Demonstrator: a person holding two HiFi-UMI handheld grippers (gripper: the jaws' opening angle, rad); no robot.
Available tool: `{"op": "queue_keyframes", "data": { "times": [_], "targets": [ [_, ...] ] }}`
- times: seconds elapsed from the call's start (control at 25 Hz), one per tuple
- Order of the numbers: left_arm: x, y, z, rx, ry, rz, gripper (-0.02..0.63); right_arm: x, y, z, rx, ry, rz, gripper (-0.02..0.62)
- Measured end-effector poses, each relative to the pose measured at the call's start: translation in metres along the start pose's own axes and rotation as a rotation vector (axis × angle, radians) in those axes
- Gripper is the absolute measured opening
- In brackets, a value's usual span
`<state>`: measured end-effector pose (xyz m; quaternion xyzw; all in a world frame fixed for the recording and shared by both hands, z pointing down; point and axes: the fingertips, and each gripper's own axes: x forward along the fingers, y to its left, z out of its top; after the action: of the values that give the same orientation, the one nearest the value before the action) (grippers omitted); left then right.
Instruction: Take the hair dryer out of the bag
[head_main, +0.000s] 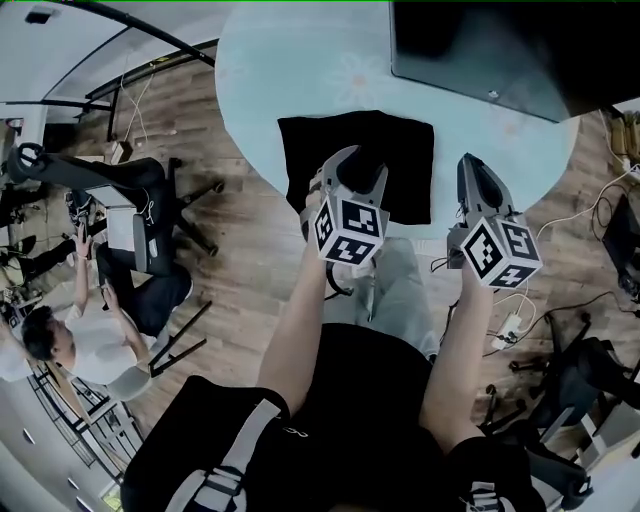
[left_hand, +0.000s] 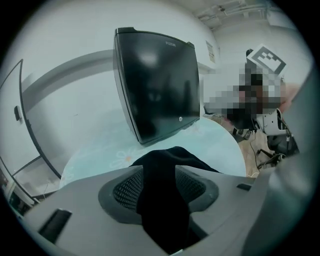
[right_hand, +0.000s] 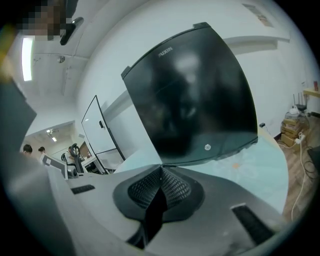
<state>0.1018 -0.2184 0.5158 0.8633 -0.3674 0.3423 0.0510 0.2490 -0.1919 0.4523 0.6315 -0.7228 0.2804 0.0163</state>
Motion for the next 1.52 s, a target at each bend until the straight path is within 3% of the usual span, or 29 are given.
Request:
{"op": "queue_keyframes", "data": {
  "times": [0.24, 0.48, 0.64, 0.72, 0.76, 0.8, 1.0, 1.24, 1.36, 1.44, 1.52],
  "targets": [
    [0.03, 0.004, -0.016, 0.093, 0.092, 0.036, 0.221, 0.014, -0.008, -0.007, 0.013, 0.037, 0.016, 0.005],
    [0.043, 0.001, -0.022, 0.057, 0.12, 0.055, 0.221, 0.022, -0.021, -0.008, 0.027, 0.058, 0.024, 0.005],
    [0.047, 0.005, -0.021, 0.1, 0.133, 0.1, 0.201, 0.029, -0.025, -0.014, 0.043, 0.081, 0.031, 0.005],
    [0.045, 0.01, -0.019, 0.076, 0.118, 0.119, 0.155, 0.033, -0.023, -0.014, 0.044, 0.086, 0.041, 0.005],
    [0.044, 0.013, -0.017, 0.052, 0.109, 0.126, 0.07, 0.034, -0.022, -0.014, 0.042, 0.088, 0.047, 0.005],
    [0.044, 0.014, -0.016, 0.029, 0.104, 0.127, 0.061, 0.035, -0.022, -0.013, 0.04, 0.091, 0.052, 0.005],
    [0.04, 0.018, -0.009, -0.016, 0.079, 0.144, 0.037, 0.041, -0.018, -0.019, 0.024, 0.13, 0.062, 0.005],
    [0.024, 0.043, 0.0, -0.171, 0.018, 0.189, 0.025, 0.047, -0.019, -0.038, -0.014, 0.22, 0.032, 0.007],
    [0.018, 0.054, 0.0, -0.181, 0.012, 0.225, 0.025, 0.053, -0.014, -0.052, -0.02, 0.276, 0.051, 0.008],
    [0.015, 0.058, 0.001, -0.179, 0.008, 0.239, 0.025, 0.057, -0.009, -0.063, -0.009, 0.318, 0.079, 0.077],
    [0.013, 0.06, 0.002, -0.189, 0.004, 0.244, 0.025, 0.06, -0.005, -0.073, 0.006, 0.349, 0.097, 0.086]
  ]
}}
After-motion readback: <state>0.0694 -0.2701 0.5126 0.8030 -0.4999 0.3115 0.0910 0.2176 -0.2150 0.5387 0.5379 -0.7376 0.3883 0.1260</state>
